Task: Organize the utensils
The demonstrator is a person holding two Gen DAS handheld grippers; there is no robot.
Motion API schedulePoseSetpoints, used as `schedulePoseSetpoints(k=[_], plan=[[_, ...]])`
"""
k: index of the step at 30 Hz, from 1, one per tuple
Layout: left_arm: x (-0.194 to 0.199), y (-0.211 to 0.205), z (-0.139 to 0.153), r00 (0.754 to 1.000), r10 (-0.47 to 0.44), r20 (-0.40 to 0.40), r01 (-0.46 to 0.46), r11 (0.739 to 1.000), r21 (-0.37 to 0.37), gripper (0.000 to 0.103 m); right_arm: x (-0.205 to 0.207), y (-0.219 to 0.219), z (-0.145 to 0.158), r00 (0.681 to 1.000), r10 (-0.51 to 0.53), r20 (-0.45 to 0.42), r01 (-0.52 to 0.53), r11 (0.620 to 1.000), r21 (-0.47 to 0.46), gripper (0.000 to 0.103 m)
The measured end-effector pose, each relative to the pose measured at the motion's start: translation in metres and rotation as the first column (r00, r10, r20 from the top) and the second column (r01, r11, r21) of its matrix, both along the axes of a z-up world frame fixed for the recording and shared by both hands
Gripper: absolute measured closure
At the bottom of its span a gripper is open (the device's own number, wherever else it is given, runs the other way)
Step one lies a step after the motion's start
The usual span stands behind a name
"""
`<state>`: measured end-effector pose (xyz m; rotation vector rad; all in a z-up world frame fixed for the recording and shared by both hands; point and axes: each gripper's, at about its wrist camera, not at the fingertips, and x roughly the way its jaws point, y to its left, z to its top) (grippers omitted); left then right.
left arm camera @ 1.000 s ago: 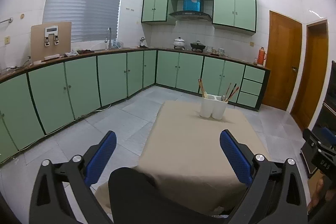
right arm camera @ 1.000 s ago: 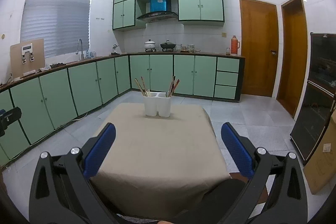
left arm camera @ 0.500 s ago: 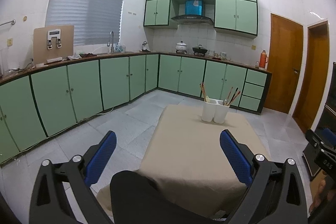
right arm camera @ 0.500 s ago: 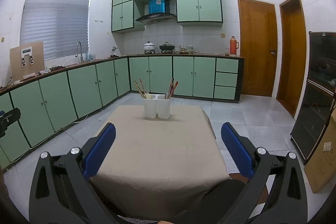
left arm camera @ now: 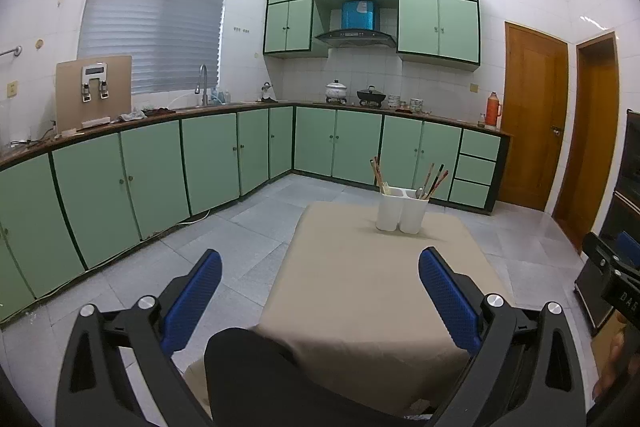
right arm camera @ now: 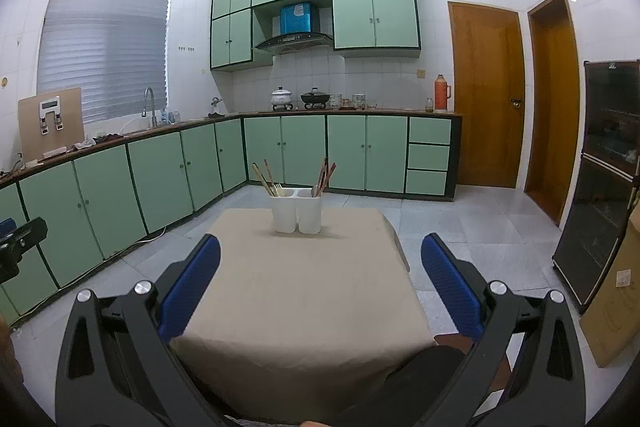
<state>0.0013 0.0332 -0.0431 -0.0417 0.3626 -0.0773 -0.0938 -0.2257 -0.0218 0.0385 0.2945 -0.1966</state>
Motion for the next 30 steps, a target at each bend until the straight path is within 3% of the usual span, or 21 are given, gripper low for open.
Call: schedulePoseSetpoints(k=[30], plan=[[-0.006, -0.008, 0.0029, 1.0, -0.016, 0.004, 0.016, 1.0, -0.006, 0.006, -0.0031, -0.0027, 0.0019, 1.0, -0.003, -0.002, 0.003, 1.0, 0.003, 0.006]])
